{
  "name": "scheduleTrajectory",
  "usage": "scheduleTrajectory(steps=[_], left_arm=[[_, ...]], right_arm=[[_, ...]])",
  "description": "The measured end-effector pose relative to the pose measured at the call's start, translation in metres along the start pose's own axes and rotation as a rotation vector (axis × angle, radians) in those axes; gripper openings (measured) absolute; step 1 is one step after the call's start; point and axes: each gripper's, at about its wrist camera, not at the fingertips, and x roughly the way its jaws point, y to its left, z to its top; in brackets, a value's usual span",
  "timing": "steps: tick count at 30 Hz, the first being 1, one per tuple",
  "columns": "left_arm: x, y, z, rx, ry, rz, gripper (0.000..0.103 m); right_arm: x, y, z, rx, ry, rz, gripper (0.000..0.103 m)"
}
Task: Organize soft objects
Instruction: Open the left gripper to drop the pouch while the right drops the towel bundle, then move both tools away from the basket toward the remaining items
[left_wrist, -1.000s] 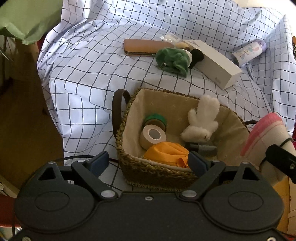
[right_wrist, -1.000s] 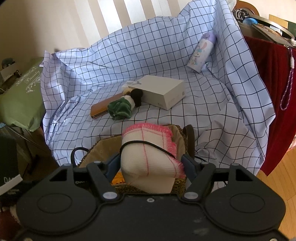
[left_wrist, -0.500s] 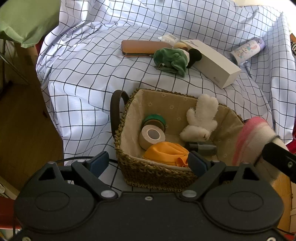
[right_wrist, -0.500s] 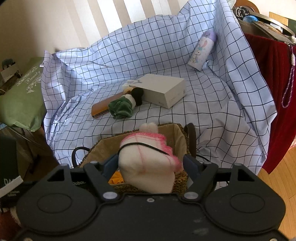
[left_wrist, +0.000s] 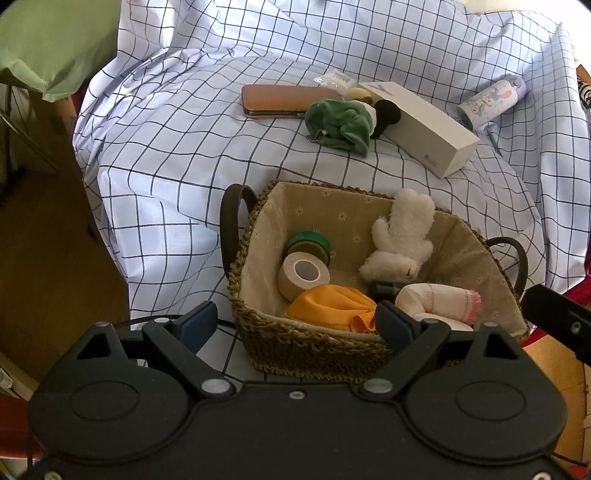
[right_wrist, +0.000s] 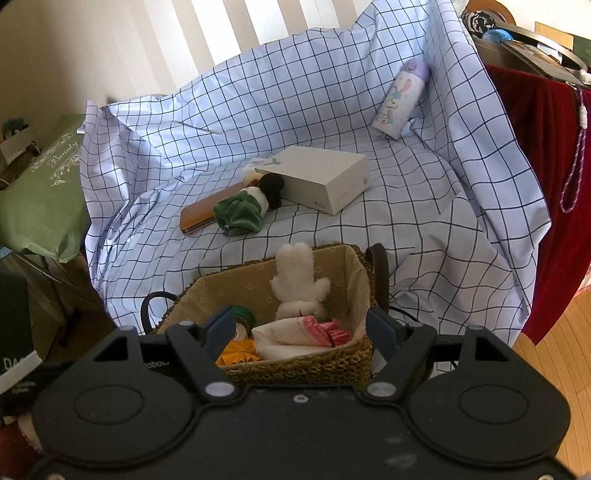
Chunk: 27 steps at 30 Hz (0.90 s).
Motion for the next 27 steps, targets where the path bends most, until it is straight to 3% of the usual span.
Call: scheduleTrajectory(steps=[27], left_arm=[[-0.017,-0.012,-0.002,0.085,-0.103,0.048,0.089]], right_arm=[[0.001,-0.003,-0.002,0.017,0.012,-0.007,0.081]])
